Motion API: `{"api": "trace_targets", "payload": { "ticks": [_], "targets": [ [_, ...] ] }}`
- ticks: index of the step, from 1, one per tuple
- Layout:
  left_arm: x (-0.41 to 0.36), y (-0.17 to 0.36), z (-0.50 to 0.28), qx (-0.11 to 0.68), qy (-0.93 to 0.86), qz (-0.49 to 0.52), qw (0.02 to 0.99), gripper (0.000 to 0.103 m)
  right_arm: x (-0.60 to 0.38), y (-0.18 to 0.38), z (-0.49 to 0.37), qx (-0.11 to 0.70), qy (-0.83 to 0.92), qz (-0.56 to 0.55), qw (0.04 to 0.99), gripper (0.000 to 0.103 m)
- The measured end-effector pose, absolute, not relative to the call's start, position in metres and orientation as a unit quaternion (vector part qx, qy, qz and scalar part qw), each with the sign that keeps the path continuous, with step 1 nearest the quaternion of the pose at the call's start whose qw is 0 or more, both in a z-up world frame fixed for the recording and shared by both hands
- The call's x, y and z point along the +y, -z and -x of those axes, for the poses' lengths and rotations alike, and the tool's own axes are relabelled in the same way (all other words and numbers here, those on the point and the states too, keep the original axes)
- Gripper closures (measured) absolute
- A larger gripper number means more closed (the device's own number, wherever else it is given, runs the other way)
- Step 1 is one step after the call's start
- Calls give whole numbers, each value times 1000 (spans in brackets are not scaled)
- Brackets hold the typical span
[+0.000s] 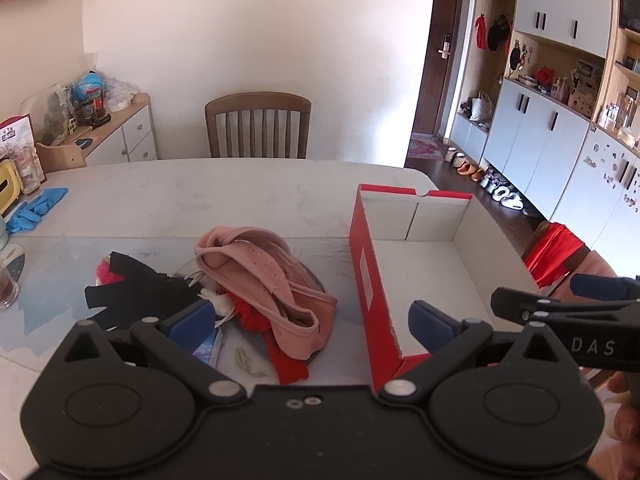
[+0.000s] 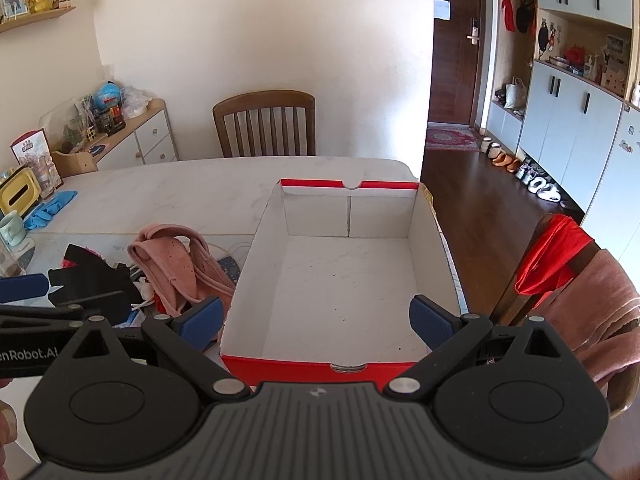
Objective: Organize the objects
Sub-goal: 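Move the left tool toward the pink fleece item on the table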
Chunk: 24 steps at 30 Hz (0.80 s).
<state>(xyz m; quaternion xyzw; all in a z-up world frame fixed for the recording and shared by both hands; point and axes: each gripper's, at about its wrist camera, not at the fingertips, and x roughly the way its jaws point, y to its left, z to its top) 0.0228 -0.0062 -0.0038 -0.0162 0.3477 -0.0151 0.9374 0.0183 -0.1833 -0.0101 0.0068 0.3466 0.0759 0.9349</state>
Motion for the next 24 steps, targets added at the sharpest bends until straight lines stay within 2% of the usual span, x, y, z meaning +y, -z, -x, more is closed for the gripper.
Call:
{"api": "trace_targets", "payload": {
  "ticks": [11,24],
  "targets": [
    [3,8,-43,361,0,31,932,1,-198,15,-37,359,-55,-12,932,3],
    [29,40,-88,380,-36,21,924,2,-259,39,-93,398,18,-15,917,3]
  ]
}}
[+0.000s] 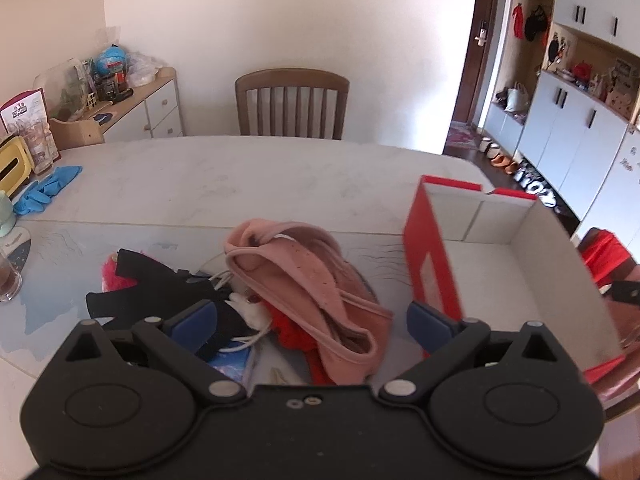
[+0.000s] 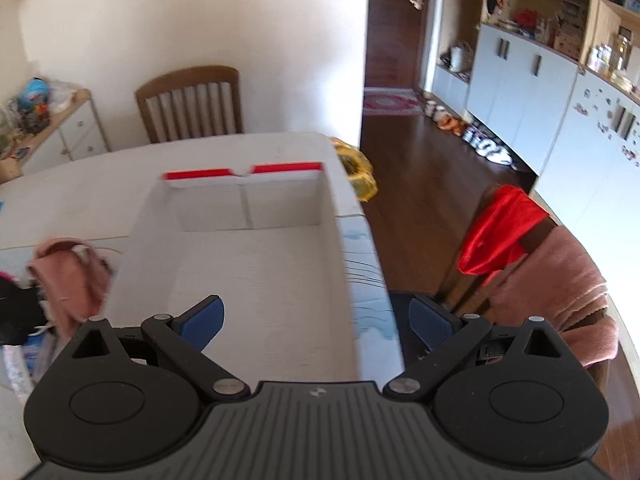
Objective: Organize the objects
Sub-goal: 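Move the left tool toward the pink fleece item on the table, then grasp the pink fleece item with the left tool and lift it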
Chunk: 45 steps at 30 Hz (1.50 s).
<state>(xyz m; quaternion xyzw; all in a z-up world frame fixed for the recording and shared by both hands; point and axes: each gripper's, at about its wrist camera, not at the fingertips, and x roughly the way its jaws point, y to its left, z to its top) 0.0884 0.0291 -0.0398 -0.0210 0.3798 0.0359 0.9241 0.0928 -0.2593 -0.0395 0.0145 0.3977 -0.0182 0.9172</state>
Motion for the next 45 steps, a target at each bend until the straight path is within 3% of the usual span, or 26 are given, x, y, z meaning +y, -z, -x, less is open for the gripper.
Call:
{"api": "trace_targets", "payload": {
  "ticks": [8,12,23,30,39,41,45],
  "targets": [
    [42,68,-119,413,-42,14,910,2,-281,75,-118,439,40,6,898,4],
    [48,79,-134,422,-46,9,906,2,-285,85,-123,450,37,11,892,10],
    [64,105,-179,480,-56,51,874,3,-281,100,-132,474,16,22,880,38],
    [58,115,-203,502,-57,54,861,3,-280,105,-135,481,9,25,876,66],
    [55,126,-217,528,-58,50,846,30,-280,110,-137,488,5,23,873,86],
    [57,126,-218,529,-59,50,845,44,-279,111,-137,488,2,24,872,89],
    [63,124,-216,530,-52,75,843,62,-278,113,-137,489,-2,26,872,92]
  ]
}}
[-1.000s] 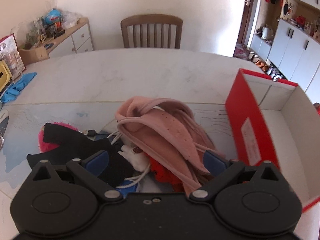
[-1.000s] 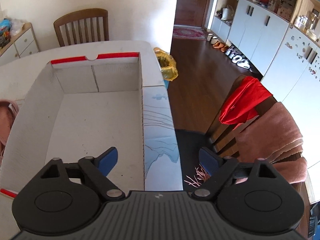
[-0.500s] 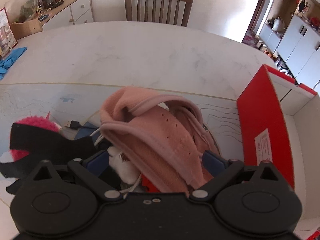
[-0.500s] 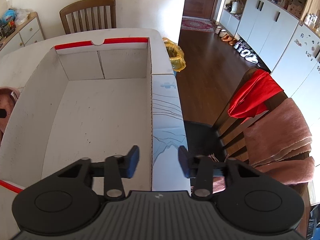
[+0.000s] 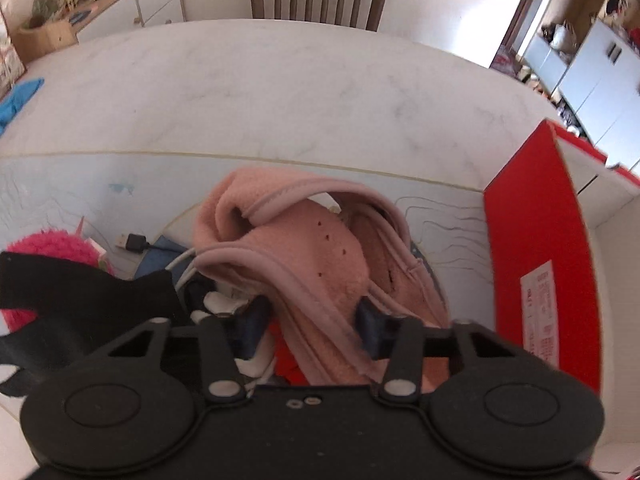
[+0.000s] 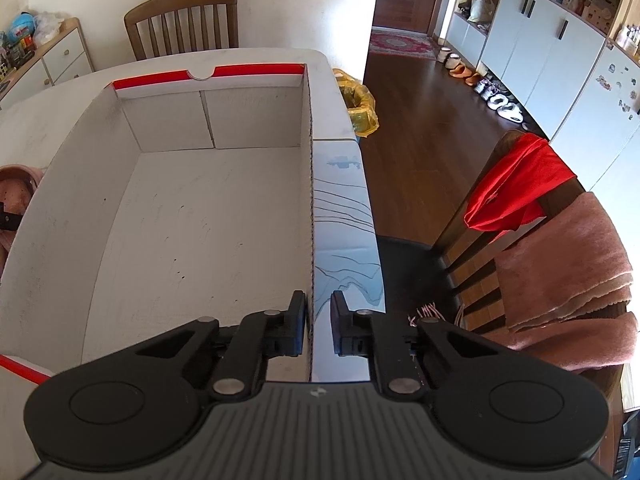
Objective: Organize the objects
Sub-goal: 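Grasp the pink fleece item with the left tool and lift it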
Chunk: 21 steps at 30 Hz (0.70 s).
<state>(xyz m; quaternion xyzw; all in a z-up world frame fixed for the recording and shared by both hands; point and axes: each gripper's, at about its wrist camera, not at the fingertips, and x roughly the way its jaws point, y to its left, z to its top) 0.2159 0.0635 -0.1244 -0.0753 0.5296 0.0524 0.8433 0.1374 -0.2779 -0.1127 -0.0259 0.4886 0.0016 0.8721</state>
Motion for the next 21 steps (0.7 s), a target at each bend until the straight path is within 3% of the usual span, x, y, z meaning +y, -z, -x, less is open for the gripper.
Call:
{"api": "trace_targets", "payload": {
  "ticks": [8,21],
  "targets": [
    [65,103,-203,515,-31,81,853,89,-278,111,-138,483,-8,25,875,94],
    [56,35,-179,472,24,89,877,92,-284,117,-139,494,-25,7,869,100]
  ]
}}
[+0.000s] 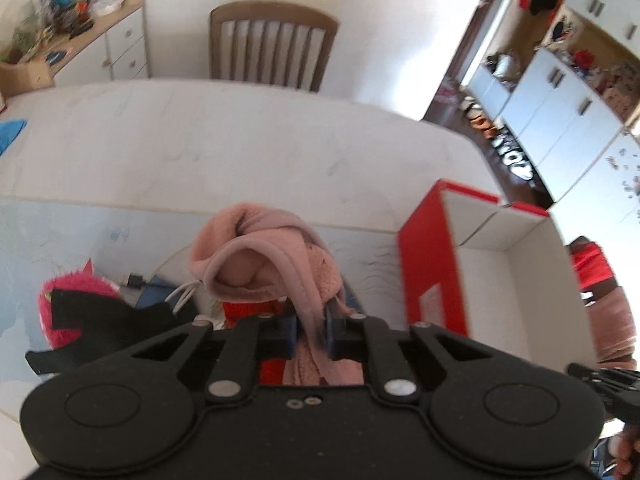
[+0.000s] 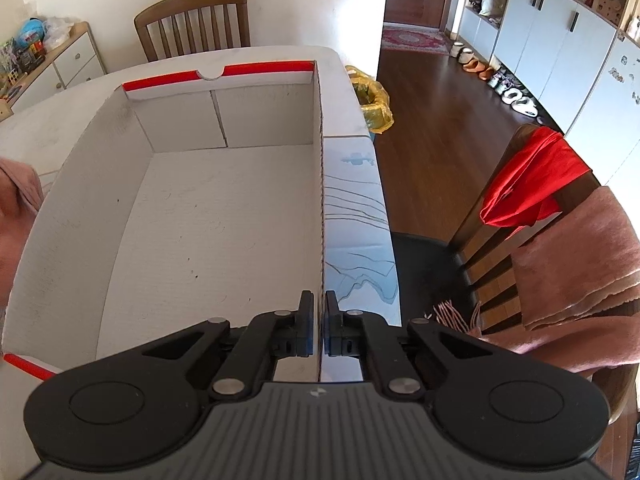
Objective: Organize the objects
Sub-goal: 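Grasp the pink fleece item with the left tool and lift it, then carry the pink fleece item into the white box and open the left tool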
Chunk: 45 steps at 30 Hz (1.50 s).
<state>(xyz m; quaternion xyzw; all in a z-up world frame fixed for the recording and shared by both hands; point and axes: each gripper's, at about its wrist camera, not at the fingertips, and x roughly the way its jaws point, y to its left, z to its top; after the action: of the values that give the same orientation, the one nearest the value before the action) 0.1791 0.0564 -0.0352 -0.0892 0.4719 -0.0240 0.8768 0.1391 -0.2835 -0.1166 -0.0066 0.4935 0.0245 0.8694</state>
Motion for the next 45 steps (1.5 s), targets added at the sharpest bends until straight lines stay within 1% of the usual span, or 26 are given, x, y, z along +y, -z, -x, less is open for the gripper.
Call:
{"api": "trace_targets", "payload": {
  "ticks": [2,6,13,22,27,33,39,45],
  "targets": [
    [53,24,-177,465,33,87,881,92,-284,117,-139,493,-24,6,870,102],
    [40,1,-171,451,60,85,886,92,-287,117,-139,495,-30,-5,868,102],
    [-4,-35,-164,427,124,80,892,92,-290,118,-139,497,-37,-8,867,102],
    [-78,-56,-174,400,192,53,895,92,-292,118,-139,496,-45,-2,867,102],
    [-112,-37,-179,414,206,27,886,92,-295,118,-140,497,-50,-3,866,102],
    [-143,11,-193,451,201,-7,870,92,-299,118,-141,499,-53,-6,865,102],
    [-158,54,-207,487,213,-43,846,92,-299,118,-141,502,-53,-4,863,102],
    [-166,85,-217,515,234,-75,821,89,-297,117,-140,507,-47,-4,861,102]
  ]
}}
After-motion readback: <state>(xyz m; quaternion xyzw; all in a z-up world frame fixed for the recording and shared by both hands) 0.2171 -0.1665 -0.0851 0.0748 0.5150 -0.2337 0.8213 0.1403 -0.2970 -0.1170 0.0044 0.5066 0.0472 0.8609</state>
